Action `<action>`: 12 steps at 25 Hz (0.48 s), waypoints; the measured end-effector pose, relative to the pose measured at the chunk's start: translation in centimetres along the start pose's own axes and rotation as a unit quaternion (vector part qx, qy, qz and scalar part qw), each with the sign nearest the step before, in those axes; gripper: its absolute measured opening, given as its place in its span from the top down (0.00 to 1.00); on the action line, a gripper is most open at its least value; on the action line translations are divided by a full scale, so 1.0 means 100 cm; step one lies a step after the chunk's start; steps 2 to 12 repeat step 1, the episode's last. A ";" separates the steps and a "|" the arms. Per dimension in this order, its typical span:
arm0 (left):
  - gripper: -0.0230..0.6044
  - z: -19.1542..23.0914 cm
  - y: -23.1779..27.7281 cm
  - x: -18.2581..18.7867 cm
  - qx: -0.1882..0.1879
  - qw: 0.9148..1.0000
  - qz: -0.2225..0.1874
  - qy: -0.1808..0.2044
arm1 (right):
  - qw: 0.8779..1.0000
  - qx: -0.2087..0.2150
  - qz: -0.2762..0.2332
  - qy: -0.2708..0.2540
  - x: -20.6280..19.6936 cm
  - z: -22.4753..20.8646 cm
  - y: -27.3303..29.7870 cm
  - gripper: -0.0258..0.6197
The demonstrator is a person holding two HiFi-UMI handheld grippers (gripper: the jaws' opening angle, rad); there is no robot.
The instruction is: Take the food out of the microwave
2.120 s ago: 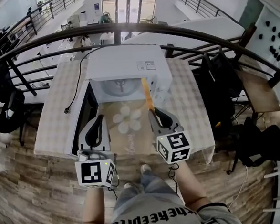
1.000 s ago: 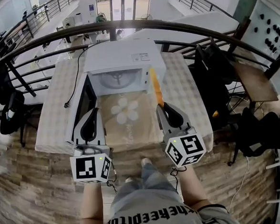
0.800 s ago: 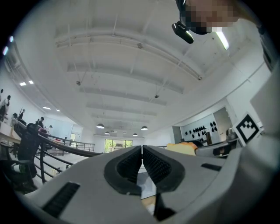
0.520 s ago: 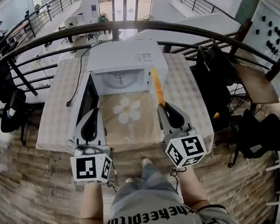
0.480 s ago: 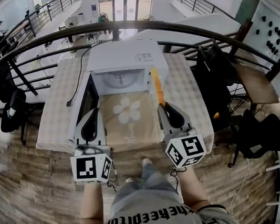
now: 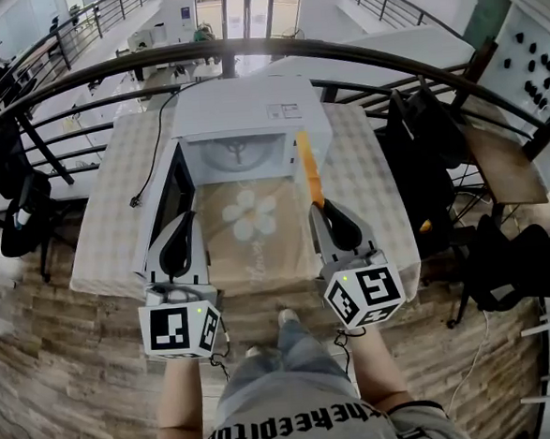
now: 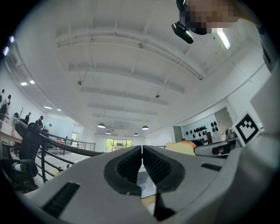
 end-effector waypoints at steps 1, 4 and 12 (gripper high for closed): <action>0.94 0.000 0.000 0.000 0.000 1.000 0.000 0.000 | 1.000 0.000 0.000 0.000 0.000 0.000 0.000 0.87; 0.94 0.000 0.000 0.000 0.000 1.000 0.000 0.000 | 1.000 0.000 0.000 0.000 0.000 0.000 0.000 0.87; 0.94 0.000 0.000 0.000 0.000 1.000 0.000 0.000 | 1.000 0.000 0.000 0.000 0.000 0.000 0.000 0.87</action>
Point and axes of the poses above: the fingertips, and each gripper's own axes: y forward along the fingers, z to its left, x out of its top, the point moved 10 cm from there along -y, backward along the fingers, and after that the axes turned 15 degrees about x, right-handed, at the moved point
